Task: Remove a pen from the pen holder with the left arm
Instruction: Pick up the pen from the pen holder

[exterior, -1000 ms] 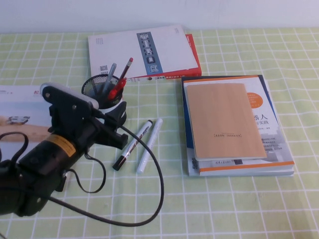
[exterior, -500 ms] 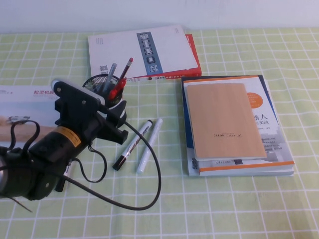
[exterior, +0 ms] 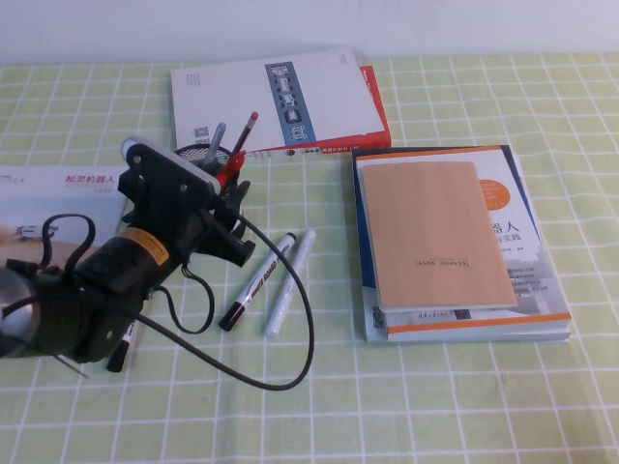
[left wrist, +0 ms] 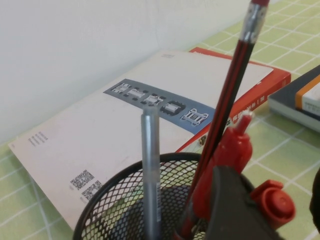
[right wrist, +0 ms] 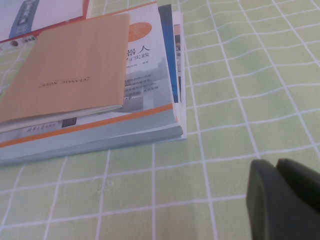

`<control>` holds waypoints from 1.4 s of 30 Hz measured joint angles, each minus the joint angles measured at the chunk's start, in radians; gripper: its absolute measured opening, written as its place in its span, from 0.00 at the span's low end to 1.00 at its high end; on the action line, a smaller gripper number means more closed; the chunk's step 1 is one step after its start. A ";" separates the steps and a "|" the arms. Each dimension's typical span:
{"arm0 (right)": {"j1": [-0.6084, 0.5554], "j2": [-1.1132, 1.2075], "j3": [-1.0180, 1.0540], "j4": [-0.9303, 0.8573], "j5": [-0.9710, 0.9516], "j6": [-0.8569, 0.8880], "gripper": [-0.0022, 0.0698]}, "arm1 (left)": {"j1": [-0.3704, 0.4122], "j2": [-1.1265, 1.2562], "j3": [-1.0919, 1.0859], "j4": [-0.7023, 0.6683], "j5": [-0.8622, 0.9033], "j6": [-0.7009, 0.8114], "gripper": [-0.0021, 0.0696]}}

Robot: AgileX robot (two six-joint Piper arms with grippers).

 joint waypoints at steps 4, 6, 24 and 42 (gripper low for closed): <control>0.000 0.000 0.000 0.000 0.000 0.000 0.01 | 0.006 0.017 -0.008 0.000 0.000 0.004 0.44; 0.000 0.000 0.000 0.000 0.000 0.000 0.01 | 0.006 0.021 -0.013 0.000 0.000 0.004 0.44; 0.000 0.000 0.000 0.000 0.000 0.000 0.01 | 0.026 0.042 -0.043 0.000 -0.011 0.002 0.33; 0.000 0.000 0.000 0.000 0.000 0.000 0.01 | 0.028 0.044 -0.043 -0.007 -0.027 0.005 0.13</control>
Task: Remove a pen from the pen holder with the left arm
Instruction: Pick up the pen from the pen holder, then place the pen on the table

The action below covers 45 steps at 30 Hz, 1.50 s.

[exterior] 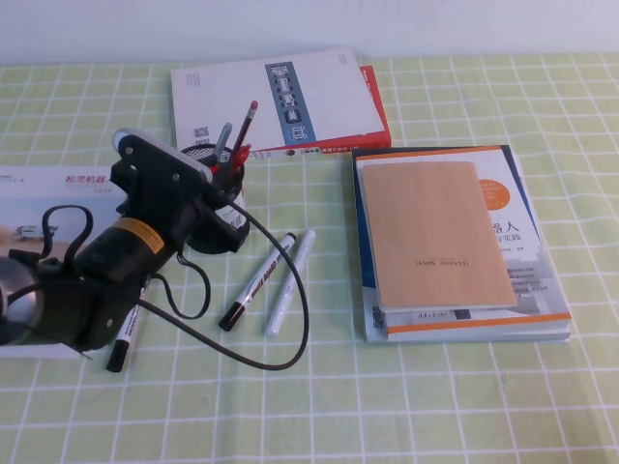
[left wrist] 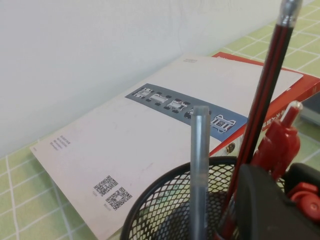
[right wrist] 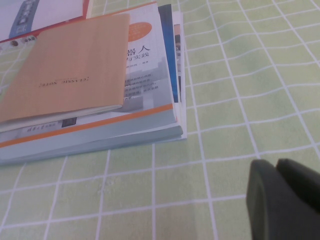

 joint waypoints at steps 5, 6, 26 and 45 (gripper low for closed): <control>0.000 0.000 0.000 0.000 0.000 0.000 0.01 | 0.000 -0.013 0.000 0.000 0.014 -0.002 0.12; 0.000 0.000 0.000 0.000 0.000 0.000 0.01 | 0.000 -0.019 0.000 0.000 0.016 -0.004 0.12; 0.000 0.000 0.000 0.000 0.000 0.000 0.01 | 0.000 -0.254 0.000 0.006 0.153 -0.004 0.12; 0.000 0.000 0.000 0.000 0.000 0.000 0.01 | 0.000 -0.698 -0.024 0.004 0.901 -0.387 0.12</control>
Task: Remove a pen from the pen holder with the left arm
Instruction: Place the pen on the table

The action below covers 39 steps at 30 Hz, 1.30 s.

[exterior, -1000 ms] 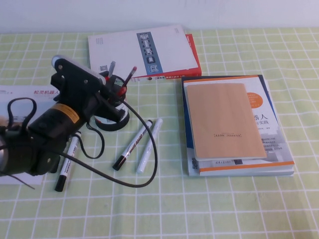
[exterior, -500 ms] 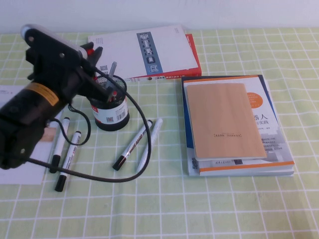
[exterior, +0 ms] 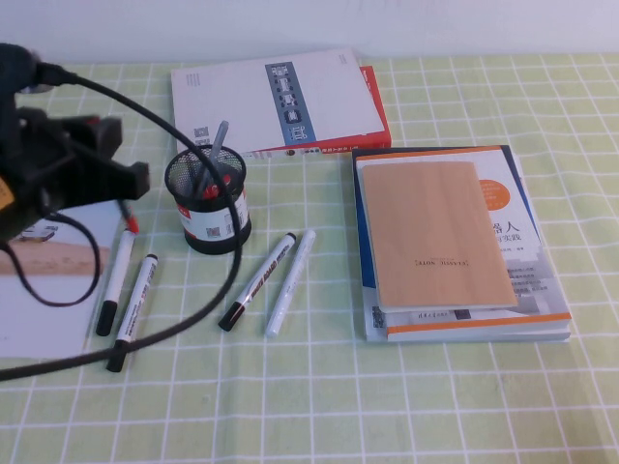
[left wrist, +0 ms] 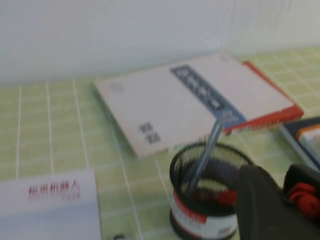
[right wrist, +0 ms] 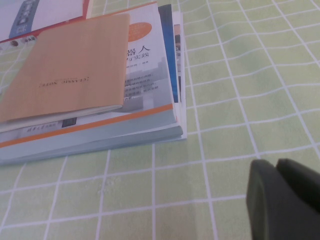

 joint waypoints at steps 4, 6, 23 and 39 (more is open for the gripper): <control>0.000 0.000 0.000 0.000 0.000 0.000 0.01 | 0.000 -0.032 -0.052 -0.060 0.270 -0.029 0.12; 0.000 0.000 0.000 0.000 0.000 0.000 0.01 | 0.000 -0.029 -0.070 -0.111 0.362 -0.009 0.12; 0.000 0.000 0.000 0.000 0.000 0.000 0.01 | -0.057 0.316 -0.231 -0.229 0.647 0.188 0.12; 0.000 0.000 0.000 0.000 0.000 0.000 0.01 | -0.059 0.528 -0.400 -0.189 0.806 0.203 0.12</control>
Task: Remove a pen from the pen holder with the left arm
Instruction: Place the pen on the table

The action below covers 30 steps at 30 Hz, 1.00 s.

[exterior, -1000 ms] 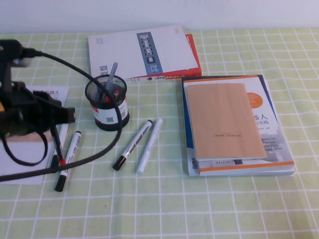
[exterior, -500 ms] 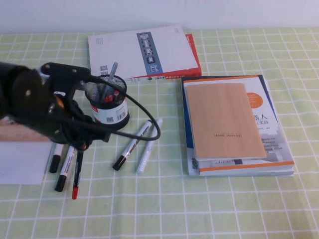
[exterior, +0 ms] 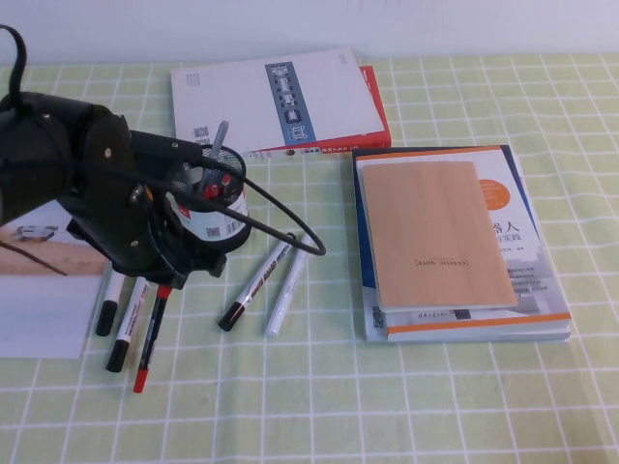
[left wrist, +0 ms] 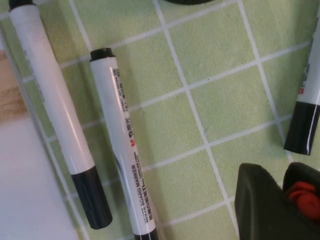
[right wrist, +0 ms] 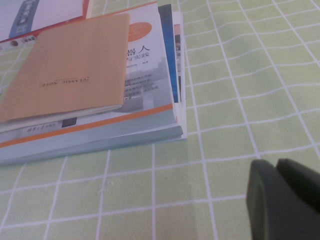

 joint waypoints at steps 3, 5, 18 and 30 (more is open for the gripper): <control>0.000 0.000 0.000 0.000 0.000 0.000 0.01 | 0.000 0.033 -0.017 0.004 0.009 0.002 0.12; 0.000 0.000 0.000 0.000 0.000 0.000 0.01 | 0.000 0.055 -0.028 0.007 0.016 0.009 0.12; 0.000 0.000 0.000 0.000 0.000 0.000 0.01 | 0.000 0.177 -0.116 0.043 0.055 0.017 0.12; 0.000 0.000 0.000 0.000 0.000 0.000 0.01 | 0.002 0.208 -0.133 0.041 0.025 0.031 0.13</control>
